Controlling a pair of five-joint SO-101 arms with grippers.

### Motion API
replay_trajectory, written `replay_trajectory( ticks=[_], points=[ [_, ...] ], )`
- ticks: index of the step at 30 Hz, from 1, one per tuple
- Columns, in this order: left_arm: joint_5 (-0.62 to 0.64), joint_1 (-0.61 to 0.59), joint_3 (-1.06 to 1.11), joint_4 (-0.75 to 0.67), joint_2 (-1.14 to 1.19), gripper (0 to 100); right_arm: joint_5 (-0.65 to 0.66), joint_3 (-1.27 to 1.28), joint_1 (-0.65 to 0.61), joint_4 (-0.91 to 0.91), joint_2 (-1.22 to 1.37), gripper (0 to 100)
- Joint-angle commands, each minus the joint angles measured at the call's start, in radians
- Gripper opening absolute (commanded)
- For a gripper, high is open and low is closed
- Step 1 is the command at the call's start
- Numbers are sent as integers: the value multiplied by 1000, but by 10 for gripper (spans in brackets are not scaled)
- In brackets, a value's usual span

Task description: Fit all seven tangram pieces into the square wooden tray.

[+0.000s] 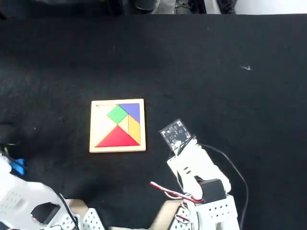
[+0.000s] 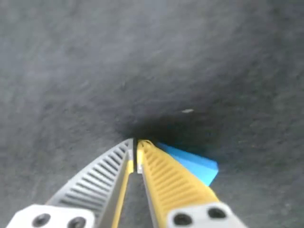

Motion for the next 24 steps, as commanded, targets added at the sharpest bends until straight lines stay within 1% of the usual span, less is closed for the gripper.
replay_trajectory(
  ticks=[1, 2, 7, 12, 15, 17, 20, 22, 24],
  points=[
    [68, 136, 38, -9, -18, 30, 8, -4, 11, 5, -93, 19],
    [86, 173, 51, -9, -29, 30, 8, -4, 11, 5, -93, 19],
    [95, 378, 111, 3, -92, 30, 8, -4, 11, 5, -93, 18],
    [95, 556, 73, 233, -150, 30, 8, -4, 11, 5, -93, 18],
    [97, 604, 44, 296, -181, 30, 8, -4, 11, 5, -93, 18],
    [97, 585, 22, 308, -213, 30, 8, -4, 11, 5, -93, 18],
    [69, 484, -5, 374, -313, 30, 8, -4, 11, 6, -93, 18],
    [-9, 397, 13, 390, -390, 30, 8, -4, 11, 6, -93, 18],
    [-86, 314, 79, 374, -454, 40, 8, -4, 11, 6, -93, 18]
  ],
)
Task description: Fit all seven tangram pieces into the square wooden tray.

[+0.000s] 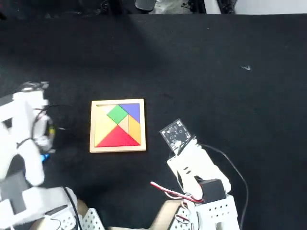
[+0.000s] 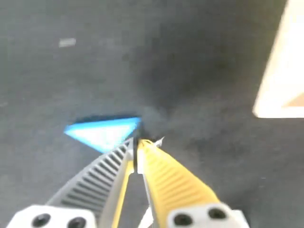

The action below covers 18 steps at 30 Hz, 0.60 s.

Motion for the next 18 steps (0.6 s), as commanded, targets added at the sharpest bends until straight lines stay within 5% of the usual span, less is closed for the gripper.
replay_trajectory(
  ticks=[1, 7, 18],
  points=[
    [-121, -142, 71, -15, -141, 55, 8, -4, 11, 6, -93, 18],
    [-153, -278, 325, -307, -195, 112, 8, -4, 11, 6, -93, 18],
    [-100, -240, 278, -330, -78, 112, 8, -4, 11, 15, -93, 18]
  ],
)
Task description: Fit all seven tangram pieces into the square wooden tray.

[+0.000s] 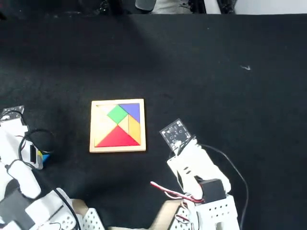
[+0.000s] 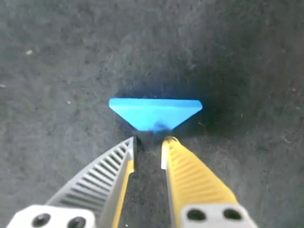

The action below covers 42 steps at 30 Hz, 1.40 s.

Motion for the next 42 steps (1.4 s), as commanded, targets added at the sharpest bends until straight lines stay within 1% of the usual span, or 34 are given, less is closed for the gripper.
replay_trajectory(
  ticks=[1, 5, 9, 10, 12, 14, 17, 19, 22, 26, 31, 36, 39, 42],
  points=[
    [17, 15, -76, -15, 34, 112, 8, -4, 11, 8, -93, 18],
    [18, 4, -125, -41, 118, 112, 8, -4, 11, 9, -93, 18],
    [18, -42, -183, -101, 206, 112, 8, -4, 11, 9, -93, 18],
    [15, -50, -193, -87, 219, 112, 8, -4, 11, 9, -93, 18],
    [9, -91, -231, -17, 224, 112, 8, -4, 11, 9, -93, 18],
    [-32, -143, -298, 46, 207, 101, 8, -4, 11, 9, -93, 19],
    [-64, -193, -372, 63, 199, 49, 8, -4, 9, 9, -93, 20],
    [-64, -193, -390, 61, 215, 47, 8, -4, 9, 9, -93, 21],
    [-49, -133, -386, 51, 258, 49, 8, -4, 9, 9, -93, 21],
    [49, -30, -400, 49, 338, 49, 8, -4, 9, 9, -93, 21],
    [143, 101, -430, 49, 396, 49, 8, -4, 11, 9, -93, 21],
    [232, 223, -440, 41, 353, 48, 8, -4, 11, 9, -93, 21],
    [278, 285, -438, -6, 310, 49, 8, -4, 11, 9, -93, 21],
    [296, 395, -397, 26, 299, 49, 8, -4, 11, 9, -93, 21]
  ],
)
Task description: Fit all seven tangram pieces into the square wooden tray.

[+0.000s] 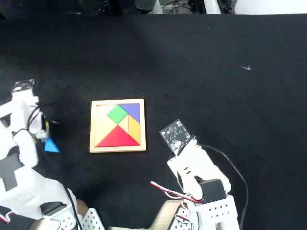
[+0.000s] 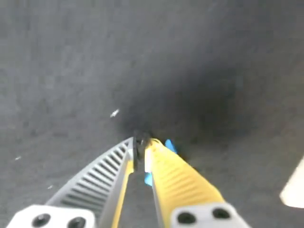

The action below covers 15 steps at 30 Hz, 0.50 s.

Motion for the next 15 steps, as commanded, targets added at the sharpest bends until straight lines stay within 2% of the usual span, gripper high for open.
replay_trajectory(
  ticks=[1, 4, 6, 10, 15],
  points=[
    [23, 154, 19, 20, -52, 49, 6, -4, 11, 5, -93, 21],
    [25, 272, 104, 15, -61, 48, 6, -4, 11, 5, -93, 20],
    [49, 308, 108, 17, -63, 47, 6, -4, 11, 6, -93, 20],
    [109, 282, 1, 57, -64, 46, 6, -4, 11, 6, -93, 19],
    [100, 197, -203, 305, -120, 48, 6, -4, 11, 6, -93, 19]
  ],
)
